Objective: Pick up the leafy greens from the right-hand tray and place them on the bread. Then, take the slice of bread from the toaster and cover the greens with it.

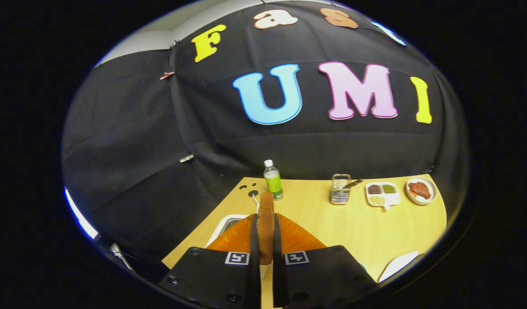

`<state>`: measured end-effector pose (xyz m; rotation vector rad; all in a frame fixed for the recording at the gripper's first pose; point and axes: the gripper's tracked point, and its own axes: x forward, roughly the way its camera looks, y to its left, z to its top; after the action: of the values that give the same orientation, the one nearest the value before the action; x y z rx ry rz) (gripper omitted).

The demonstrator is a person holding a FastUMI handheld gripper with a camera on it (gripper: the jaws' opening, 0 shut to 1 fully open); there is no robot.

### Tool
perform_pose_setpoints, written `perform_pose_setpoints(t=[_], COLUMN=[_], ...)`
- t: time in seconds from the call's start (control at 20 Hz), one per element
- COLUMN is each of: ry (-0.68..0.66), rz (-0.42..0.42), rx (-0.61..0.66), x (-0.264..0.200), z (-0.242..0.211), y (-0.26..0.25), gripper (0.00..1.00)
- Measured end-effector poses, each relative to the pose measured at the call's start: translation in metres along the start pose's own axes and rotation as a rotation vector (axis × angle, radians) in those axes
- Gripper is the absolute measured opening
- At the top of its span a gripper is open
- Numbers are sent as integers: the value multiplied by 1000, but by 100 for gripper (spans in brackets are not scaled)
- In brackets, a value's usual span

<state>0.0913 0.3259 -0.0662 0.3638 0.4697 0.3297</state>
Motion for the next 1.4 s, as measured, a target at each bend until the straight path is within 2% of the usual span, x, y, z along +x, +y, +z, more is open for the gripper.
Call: perform_pose_setpoints(t=[0.15, 0.4, 0.7, 0.9, 1.05, 1.2, 1.4], ry=[7, 87, 119, 103, 110, 113, 147], rz=[-104, -229, -234, -200, -215, -275, -326], rx=[6, 93, 220, 371, 468, 466, 402], x=[-26, -43, -26, -7, 4, 0, -9], z=[-22, -96, -152, -169, -189, -207, -228], y=[-51, -108, -113, -107, -118, -141, -164], gripper=[15, 15, 15, 15, 15, 15, 15])
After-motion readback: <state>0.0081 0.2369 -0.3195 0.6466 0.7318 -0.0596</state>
